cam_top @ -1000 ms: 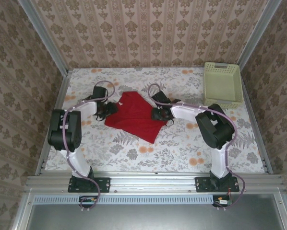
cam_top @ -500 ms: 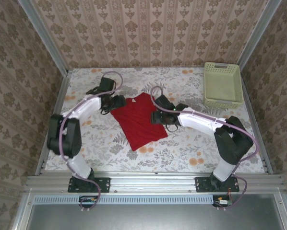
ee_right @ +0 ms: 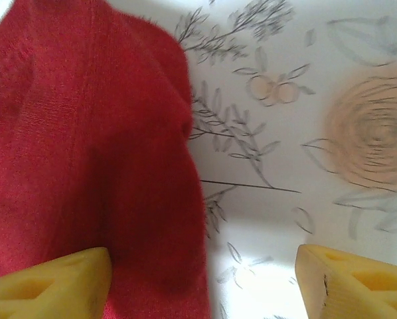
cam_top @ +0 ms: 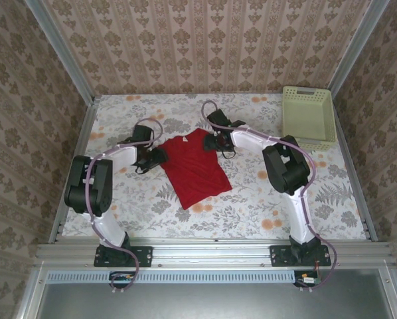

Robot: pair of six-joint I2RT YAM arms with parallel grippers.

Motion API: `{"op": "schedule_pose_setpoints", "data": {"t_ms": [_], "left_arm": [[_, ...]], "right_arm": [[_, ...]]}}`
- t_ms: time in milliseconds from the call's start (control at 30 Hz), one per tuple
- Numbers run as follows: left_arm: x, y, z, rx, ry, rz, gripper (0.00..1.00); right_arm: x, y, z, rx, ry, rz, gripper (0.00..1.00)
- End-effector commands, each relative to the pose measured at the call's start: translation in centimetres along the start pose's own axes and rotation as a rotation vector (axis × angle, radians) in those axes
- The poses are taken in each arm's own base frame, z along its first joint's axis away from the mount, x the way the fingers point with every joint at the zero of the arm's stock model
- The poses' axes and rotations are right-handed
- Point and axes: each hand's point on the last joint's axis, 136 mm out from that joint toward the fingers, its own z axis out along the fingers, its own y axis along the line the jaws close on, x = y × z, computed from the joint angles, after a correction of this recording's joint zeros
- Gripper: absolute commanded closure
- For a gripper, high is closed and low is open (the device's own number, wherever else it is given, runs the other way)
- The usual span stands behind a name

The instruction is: Fold the inside-out t-shirt

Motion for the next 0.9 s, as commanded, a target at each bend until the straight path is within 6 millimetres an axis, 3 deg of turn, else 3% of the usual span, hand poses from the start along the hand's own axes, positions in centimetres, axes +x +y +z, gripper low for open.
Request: {"op": "schedule_pose_setpoints", "data": {"t_ms": [0,267,433,667,867], "left_arm": [[-0.7,-3.6,2.2,0.149,0.003,0.016,0.38],[-0.4,-5.4,5.2,0.158,0.069,0.058,0.52],[-0.1,-5.1,5.6,0.151,0.074,0.059,0.62],[0.1,-5.8,3.3,0.224,0.028,0.093,0.84],[2.5,-6.6,0.6,0.291,0.018,0.149,0.94]], "right_arm": [[1.0,2.1,1.5,-0.089,0.073,-0.027,0.25],[3.3,4.3,4.0,-0.102,0.150,-0.036,0.27],[4.1,3.2,3.9,-0.063,0.167,-0.015,0.43],[3.3,3.4,0.6,-0.133,0.085,0.015,0.84],[4.8,1.1,-3.4,-0.133,0.001,0.081,0.97]]}}
